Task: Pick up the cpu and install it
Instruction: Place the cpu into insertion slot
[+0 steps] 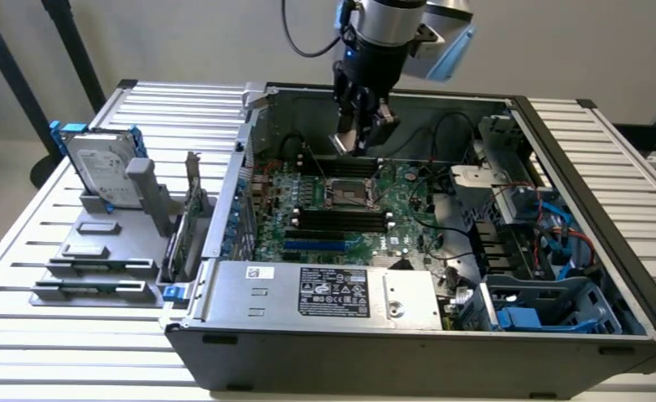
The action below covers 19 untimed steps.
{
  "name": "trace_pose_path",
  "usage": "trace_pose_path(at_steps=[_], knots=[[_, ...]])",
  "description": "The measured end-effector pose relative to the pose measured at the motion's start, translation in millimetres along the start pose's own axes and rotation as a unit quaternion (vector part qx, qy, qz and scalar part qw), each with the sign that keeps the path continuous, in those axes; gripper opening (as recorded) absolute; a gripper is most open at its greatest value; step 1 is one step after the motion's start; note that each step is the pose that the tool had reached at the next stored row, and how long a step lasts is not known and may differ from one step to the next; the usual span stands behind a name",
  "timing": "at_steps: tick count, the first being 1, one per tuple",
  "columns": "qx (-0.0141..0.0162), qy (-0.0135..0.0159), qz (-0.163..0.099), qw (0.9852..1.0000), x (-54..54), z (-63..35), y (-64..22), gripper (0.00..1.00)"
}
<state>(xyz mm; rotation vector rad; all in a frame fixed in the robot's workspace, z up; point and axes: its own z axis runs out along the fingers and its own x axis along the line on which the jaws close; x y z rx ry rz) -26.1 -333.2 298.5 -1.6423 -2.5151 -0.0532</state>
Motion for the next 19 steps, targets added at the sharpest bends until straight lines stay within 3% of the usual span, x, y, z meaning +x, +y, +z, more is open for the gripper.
trace_pose_path(at_steps=[4,9,14,19], knots=[[-0.0042,0.0015,0.033,0.9994,-0.5,3.4,0.2,0.55],[-0.0104,0.0035,0.078,0.9969,-1.2,8.6,0.4,0.55],[-0.0164,0.0054,0.121,0.9925,-1.8,13.3,0.6,0.55],[-0.0222,0.0069,0.161,0.9866,-2.4,17.6,0.8,0.55]])
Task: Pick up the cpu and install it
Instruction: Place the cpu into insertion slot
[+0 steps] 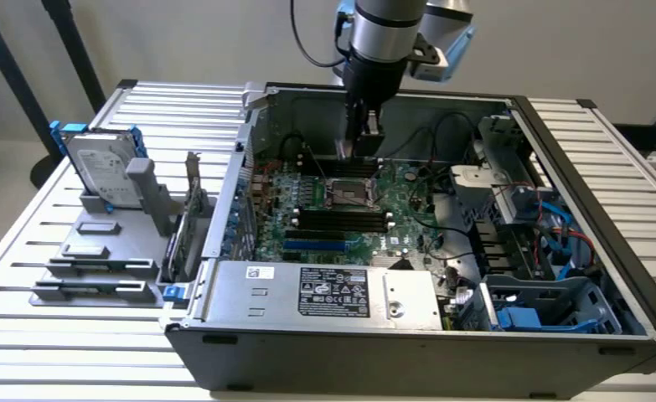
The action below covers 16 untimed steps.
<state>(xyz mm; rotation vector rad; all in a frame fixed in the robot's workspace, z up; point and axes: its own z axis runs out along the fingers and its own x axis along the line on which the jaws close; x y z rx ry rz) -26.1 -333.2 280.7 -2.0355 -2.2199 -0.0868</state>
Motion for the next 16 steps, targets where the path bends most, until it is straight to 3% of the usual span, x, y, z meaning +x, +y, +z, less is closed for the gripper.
trace_pose_path(at_steps=[4,7,11,14,16], knots=[[-0.0037,-0.0005,0.027,0.9996,-0.3,2.1,0.1,0.55],[-0.0057,-0.0044,0.043,0.9991,-0.4,2.9,0.1,0.55],[-0.0077,-0.0140,0.060,0.9981,-0.5,3.5,0.2,0.55],[-0.0080,-0.0263,0.066,0.9974,-0.7,5.2,0.2,0.55],[-0.0085,-0.0312,0.066,0.9973,-1.0,7.4,0.2,0.55]])
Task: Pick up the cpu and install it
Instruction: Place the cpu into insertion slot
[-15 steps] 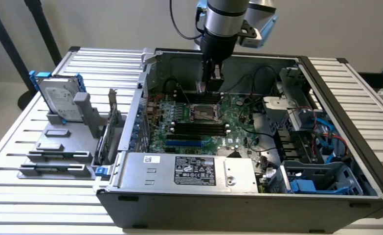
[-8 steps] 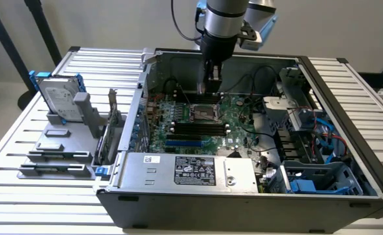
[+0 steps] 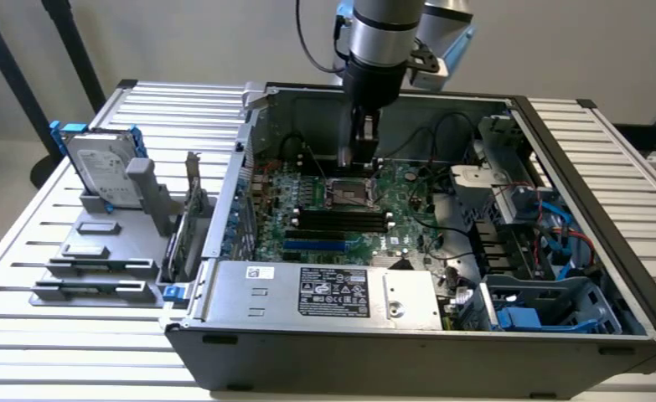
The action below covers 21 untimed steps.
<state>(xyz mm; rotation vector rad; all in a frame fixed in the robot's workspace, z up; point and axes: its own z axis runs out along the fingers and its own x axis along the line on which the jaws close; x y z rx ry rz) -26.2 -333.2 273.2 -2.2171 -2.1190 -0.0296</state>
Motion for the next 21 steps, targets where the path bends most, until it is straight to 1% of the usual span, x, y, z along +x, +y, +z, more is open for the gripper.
trace_pose_path(at_steps=[1,2,5,8,12,15,16,18,21], knots=[[-0.0006,-0.0011,0.000,1.0000,-0.1,1.4,-0.2,0.55],[-0.0015,-0.0014,0.000,1.0000,-0.2,3.0,-0.5,0.55],[-0.0050,-0.0013,0.000,1.0000,-0.7,8.4,-2.7,0.55],[-0.0093,-0.0011,-0.001,1.0000,-1.1,13.6,-5.3,0.55],[-0.0173,-0.0008,-0.002,0.9998,-1.6,19.1,-7.5,0.55],[-0.0243,-0.0010,-0.004,0.9997,-1.9,22.3,-8.2,0.55],[-0.0258,-0.0012,-0.005,0.9997,-1.9,23.4,-8.4,0.55],[-0.0270,-0.0014,-0.007,0.9996,-2.1,25.8,-8.8,0.55],[-0.0272,-0.0019,-0.010,0.9996,-2.4,30.3,-9.4,0.55]])
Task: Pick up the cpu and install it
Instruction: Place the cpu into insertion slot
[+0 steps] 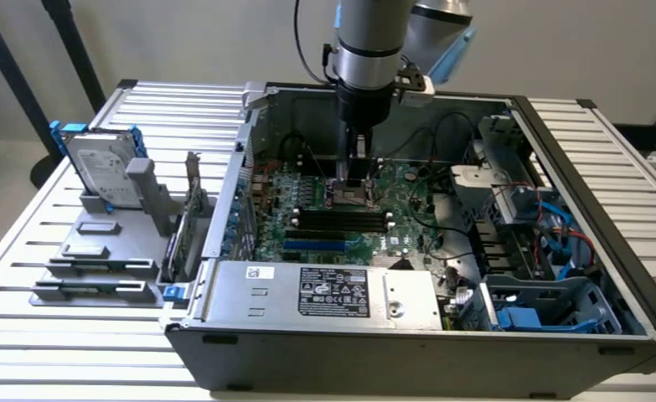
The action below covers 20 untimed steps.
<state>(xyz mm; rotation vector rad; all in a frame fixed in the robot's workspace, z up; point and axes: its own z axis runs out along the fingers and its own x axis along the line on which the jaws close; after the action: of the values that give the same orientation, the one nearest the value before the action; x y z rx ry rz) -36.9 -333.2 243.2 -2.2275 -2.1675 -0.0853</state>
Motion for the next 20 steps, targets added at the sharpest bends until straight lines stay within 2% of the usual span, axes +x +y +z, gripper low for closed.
trace_pose_path(at_steps=[9,20], knots=[[0.0004,0.0001,-0.010,1.0000,-0.8,12.7,-0.6,0.55],[-0.0038,0.0001,-0.014,0.9999,-1.9,28.4,-3.9,0.55]])
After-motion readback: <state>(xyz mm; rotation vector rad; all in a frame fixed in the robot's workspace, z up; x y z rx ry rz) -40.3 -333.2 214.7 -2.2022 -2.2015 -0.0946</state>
